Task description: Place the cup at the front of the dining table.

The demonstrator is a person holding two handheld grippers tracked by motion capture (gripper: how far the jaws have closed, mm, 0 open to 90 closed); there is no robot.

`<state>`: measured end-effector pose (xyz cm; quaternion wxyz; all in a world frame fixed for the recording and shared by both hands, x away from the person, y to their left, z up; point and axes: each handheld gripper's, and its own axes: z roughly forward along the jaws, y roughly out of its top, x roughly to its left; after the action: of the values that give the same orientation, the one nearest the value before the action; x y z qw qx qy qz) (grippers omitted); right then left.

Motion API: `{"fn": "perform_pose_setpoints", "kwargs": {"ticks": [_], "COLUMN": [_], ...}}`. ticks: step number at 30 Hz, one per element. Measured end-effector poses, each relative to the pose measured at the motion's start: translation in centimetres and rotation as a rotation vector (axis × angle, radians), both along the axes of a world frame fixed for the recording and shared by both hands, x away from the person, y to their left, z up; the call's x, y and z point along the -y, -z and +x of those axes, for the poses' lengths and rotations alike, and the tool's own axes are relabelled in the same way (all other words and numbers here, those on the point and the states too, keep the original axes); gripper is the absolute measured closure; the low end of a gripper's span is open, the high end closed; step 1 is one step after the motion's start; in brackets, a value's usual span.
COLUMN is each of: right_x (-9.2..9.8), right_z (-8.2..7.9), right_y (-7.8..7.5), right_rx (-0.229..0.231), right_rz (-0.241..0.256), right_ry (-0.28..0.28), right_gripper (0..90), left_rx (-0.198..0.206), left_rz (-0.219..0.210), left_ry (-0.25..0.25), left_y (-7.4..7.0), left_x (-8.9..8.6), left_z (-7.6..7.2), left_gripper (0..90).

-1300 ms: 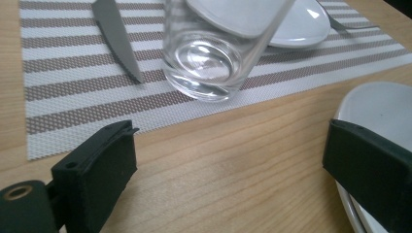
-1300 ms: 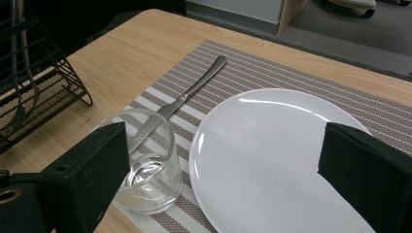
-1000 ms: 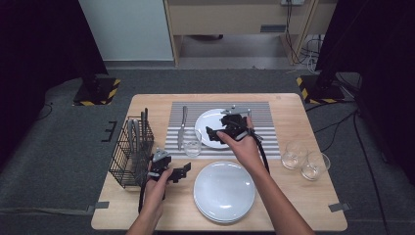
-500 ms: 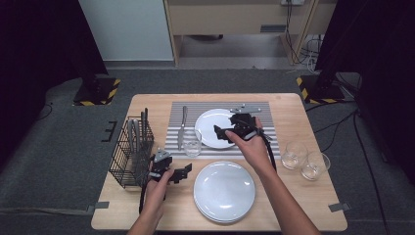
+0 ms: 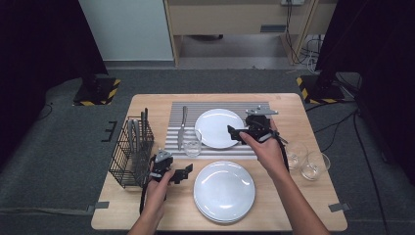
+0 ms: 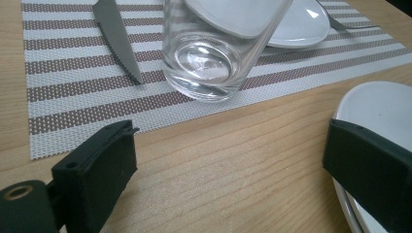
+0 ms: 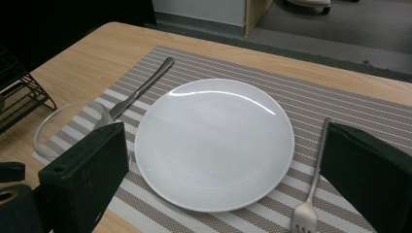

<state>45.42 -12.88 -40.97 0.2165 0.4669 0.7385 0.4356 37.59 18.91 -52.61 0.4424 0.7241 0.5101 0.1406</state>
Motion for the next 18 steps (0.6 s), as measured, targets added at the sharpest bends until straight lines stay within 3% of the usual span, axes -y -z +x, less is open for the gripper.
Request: {"fn": "perform_pose_setpoints", "kwargs": {"ticks": [18], "right_x": [3.0], "right_z": [-1.1], "right_y": [0.0], "right_rx": [0.002], "right_rz": [0.001], "right_ry": [0.03], "right_gripper": [5.1], "left_rx": [-0.005], "left_rz": [0.015], "left_ry": [0.013], "left_y": [0.3], "left_x": [0.4], "left_z": [0.0], "left_gripper": [4.9]}}
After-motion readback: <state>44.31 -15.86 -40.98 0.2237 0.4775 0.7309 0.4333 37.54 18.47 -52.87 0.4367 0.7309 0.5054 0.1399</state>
